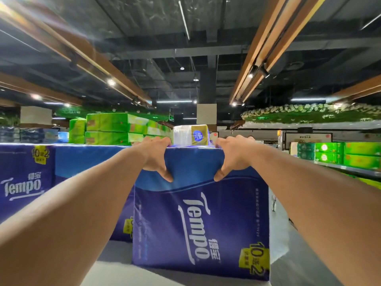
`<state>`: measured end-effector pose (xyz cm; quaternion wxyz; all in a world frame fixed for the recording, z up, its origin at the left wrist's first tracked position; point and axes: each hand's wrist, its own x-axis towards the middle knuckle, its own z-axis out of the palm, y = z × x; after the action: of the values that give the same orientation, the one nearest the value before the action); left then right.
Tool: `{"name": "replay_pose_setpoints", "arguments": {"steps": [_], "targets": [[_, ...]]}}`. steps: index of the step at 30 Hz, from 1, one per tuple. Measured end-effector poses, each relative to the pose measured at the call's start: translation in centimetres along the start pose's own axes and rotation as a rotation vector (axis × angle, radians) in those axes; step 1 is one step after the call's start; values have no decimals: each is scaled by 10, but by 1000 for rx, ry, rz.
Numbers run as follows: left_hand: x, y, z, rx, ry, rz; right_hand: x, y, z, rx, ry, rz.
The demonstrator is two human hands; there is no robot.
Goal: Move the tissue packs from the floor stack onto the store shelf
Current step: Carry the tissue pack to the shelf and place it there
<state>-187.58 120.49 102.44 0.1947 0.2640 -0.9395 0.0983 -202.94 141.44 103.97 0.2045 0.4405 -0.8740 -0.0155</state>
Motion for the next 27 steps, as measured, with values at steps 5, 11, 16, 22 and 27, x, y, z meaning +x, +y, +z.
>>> {"name": "replay_pose_setpoints", "arguments": {"steps": [5,11,16,22,27], "targets": [[-14,14,5,106,49,-115,-6,-7,4,-100,32,66],[-59,24,16,193,171,-162,-35,-48,13,-240,201,210],[-112,-19,5,188,158,-152,-76,-92,14,-35,311,199],[-187,-50,-3,163,137,-140,-133,-163,10,92,234,167],[-277,-82,-18,244,58,-199,-182,-220,5,174,157,96]]}}
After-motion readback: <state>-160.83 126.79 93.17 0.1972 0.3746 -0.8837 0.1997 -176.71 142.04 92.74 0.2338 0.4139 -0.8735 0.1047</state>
